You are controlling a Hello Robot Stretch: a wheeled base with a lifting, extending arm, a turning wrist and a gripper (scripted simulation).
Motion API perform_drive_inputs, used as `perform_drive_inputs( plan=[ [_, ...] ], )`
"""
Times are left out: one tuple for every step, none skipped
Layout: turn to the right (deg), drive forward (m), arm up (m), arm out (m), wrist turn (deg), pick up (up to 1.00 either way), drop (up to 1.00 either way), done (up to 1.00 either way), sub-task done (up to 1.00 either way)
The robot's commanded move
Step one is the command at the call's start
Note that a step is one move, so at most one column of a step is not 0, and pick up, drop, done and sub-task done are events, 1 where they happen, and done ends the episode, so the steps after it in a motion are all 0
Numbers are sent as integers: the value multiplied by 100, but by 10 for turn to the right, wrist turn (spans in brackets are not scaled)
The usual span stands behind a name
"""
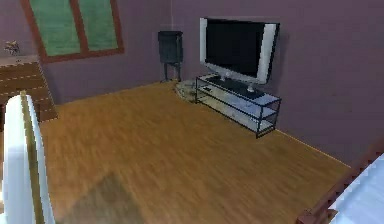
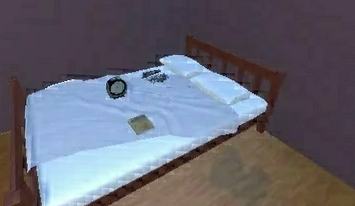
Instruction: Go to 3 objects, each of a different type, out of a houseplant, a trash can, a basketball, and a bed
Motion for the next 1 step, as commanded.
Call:
perform_drive_inputs(
  plan=[
    [0, 65, 0, 0, 0, 0, 0, 0, 0]
  ],
)
